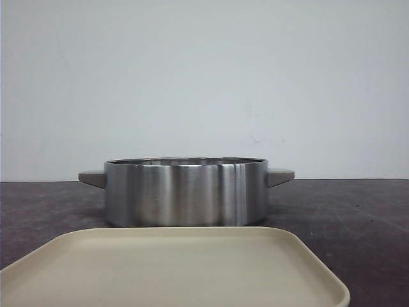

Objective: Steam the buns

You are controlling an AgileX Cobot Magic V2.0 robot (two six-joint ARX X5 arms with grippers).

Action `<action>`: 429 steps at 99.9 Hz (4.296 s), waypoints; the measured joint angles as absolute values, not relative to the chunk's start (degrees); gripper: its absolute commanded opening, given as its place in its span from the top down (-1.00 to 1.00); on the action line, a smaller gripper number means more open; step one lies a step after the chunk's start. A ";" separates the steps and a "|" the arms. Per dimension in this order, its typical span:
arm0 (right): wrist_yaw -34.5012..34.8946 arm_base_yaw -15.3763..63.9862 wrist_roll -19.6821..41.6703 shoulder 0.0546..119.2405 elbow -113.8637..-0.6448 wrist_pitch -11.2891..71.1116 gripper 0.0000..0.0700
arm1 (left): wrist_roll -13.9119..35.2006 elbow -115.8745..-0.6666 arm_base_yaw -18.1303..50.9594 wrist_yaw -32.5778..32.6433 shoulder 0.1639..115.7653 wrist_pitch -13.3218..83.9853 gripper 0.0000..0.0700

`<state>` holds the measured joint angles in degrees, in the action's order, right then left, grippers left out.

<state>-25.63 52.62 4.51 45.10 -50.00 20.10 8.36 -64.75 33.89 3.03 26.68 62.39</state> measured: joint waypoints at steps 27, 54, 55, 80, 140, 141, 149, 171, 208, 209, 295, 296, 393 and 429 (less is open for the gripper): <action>-5.76 27.24 -0.23 34.33 -30.28 -3.49 0.98 | 8.36 -64.75 33.89 3.03 26.68 62.39 0.96; -4.49 13.13 0.93 11.90 -8.36 -4.86 0.98 | 8.36 -64.75 33.89 3.03 26.68 62.39 0.96; -4.51 12.73 0.97 10.98 -7.73 -4.47 0.98 | 8.36 -64.75 33.89 3.03 26.68 62.39 0.96; 1.48 5.85 3.38 0.27 -0.82 5.80 0.98 | 8.36 -64.77 33.89 3.01 26.65 62.39 0.96; 0.78 5.76 3.55 0.25 -0.84 9.65 0.98 | 8.36 -64.77 33.89 3.05 26.65 62.37 0.96; 0.78 5.76 3.55 0.25 -0.84 9.65 0.98 | 8.36 -64.77 33.89 3.05 26.65 62.35 0.96; 0.78 5.76 3.55 0.25 -0.84 9.65 0.98 | 8.36 -64.77 33.89 3.05 26.65 62.37 0.96; 0.75 5.76 3.55 0.25 -0.84 9.65 0.98 | 8.36 -64.77 33.89 3.05 26.65 62.37 0.96; 0.71 5.76 3.55 0.25 -0.84 9.65 0.98 | 8.08 -64.77 33.54 3.05 26.63 62.37 0.96; 0.71 5.76 3.55 0.25 -0.84 9.65 0.98 | 7.94 -64.77 33.36 3.05 26.63 62.37 0.96; 0.67 5.76 3.53 0.25 -0.84 9.63 0.98 | 4.12 -3.29 6.68 -4.03 3.01 2.55 0.96; 0.64 5.76 3.53 0.25 -0.84 9.65 0.98 | 4.25 -2.94 6.48 -3.46 2.83 2.15 0.96; 0.43 5.76 3.51 0.25 -0.84 9.63 0.98 | 2.52 -1.83 -5.98 2.20 0.25 10.55 0.96; 0.45 5.76 3.53 0.25 -0.84 9.63 0.98 | 2.52 -1.83 -5.98 2.20 0.25 10.57 0.96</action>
